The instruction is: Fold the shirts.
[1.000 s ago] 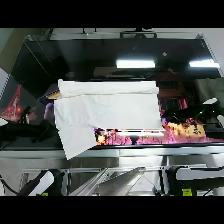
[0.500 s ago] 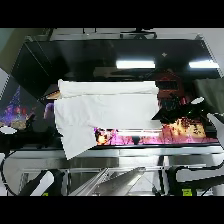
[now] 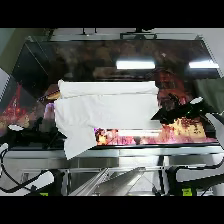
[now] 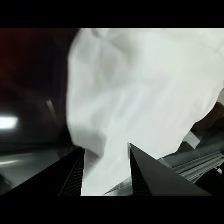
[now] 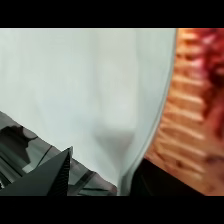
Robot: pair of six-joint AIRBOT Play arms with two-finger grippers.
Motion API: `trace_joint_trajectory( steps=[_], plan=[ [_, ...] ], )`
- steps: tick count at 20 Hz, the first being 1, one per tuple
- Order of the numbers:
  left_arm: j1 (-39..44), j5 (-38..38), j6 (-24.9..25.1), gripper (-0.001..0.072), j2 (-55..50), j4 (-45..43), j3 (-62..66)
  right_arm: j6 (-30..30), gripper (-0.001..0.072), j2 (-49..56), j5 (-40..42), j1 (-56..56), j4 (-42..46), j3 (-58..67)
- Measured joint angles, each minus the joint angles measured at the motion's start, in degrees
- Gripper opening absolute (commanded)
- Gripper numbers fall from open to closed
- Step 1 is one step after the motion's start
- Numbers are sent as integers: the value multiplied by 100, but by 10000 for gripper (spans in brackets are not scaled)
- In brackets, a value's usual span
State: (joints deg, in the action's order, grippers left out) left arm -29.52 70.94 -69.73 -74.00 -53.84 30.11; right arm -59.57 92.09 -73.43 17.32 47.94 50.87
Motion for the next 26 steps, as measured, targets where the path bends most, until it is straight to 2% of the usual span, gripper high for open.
trace_joint_trajectory(
  steps=[3,11,21,26],
  plan=[
    [0,-63,131,332,-127,-7,251,11,464,0,-101,24,4,-4],
    [-2,-35,35,332,-13,-398,166,26,464,-2,-229,199,107,-4],
    [-9,133,-125,331,1237,-752,116,87,464,-4,-264,293,151,-4],
    [-7,-90,-175,331,1049,-831,116,111,464,-7,-260,297,155,-4]
  ],
)
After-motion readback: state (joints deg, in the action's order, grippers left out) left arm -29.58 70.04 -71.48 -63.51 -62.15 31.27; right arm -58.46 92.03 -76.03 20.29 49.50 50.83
